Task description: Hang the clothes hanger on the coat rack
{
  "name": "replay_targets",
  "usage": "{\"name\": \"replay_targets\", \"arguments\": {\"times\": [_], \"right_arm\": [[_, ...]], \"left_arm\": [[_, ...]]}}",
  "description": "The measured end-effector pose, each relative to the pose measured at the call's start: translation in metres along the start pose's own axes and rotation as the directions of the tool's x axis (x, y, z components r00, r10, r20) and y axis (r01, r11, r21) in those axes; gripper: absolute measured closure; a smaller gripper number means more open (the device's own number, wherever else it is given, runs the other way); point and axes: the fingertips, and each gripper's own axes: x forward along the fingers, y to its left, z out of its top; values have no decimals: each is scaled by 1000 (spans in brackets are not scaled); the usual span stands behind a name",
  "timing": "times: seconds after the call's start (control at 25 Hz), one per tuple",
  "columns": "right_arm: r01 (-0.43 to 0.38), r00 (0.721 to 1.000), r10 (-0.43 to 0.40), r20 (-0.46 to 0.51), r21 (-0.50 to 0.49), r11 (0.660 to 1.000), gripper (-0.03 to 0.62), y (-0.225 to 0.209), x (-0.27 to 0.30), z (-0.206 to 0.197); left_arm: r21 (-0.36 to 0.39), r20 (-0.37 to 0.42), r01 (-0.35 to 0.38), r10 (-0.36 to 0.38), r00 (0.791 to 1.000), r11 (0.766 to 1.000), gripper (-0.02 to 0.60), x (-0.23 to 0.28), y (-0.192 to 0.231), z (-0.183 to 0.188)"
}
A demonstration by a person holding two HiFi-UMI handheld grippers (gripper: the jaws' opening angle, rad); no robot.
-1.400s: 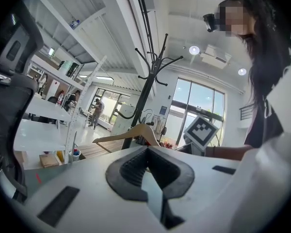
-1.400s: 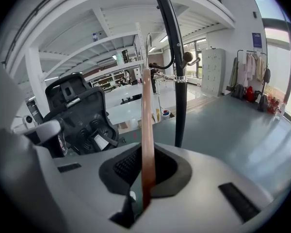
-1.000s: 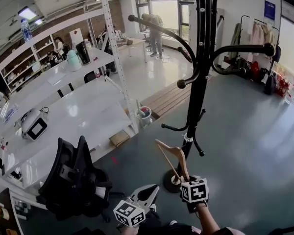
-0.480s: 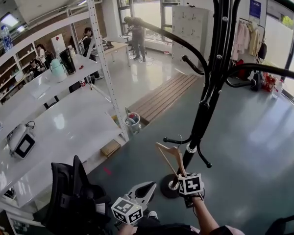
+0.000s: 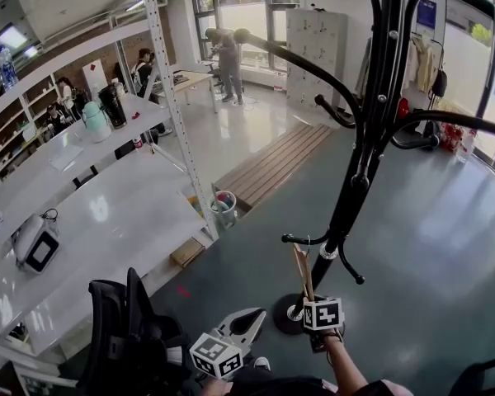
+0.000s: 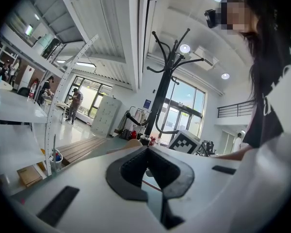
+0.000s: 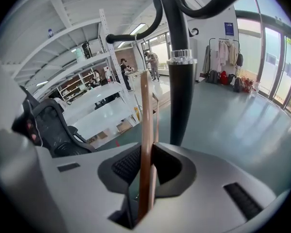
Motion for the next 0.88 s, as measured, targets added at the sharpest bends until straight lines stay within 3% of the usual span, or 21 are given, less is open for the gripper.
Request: {"name": "replay_targets", "arguments": {"times": [0.24,0.4,0.64,0.88], "right_arm": [[-24,998,24,56,-6,1000,514,4,-16,0],[-95,988,95,120,-10,995,514,14,-42,1],[-188,965,205,163,-114,975,516,22,-92,-15],[-285,940,308,149,-157,945,556,21,-133,-53]], "left_arm": [[-4,5,-17,17,1000,1000,581,-3,-7,-4],[-4,3,-20,20,1000,1000,581,-1,-22,-7],[0,11,-41,41,999,999,581,7,-61,-19],[-22,22,-93,93,995,995,581,9,-110,-42]]}}
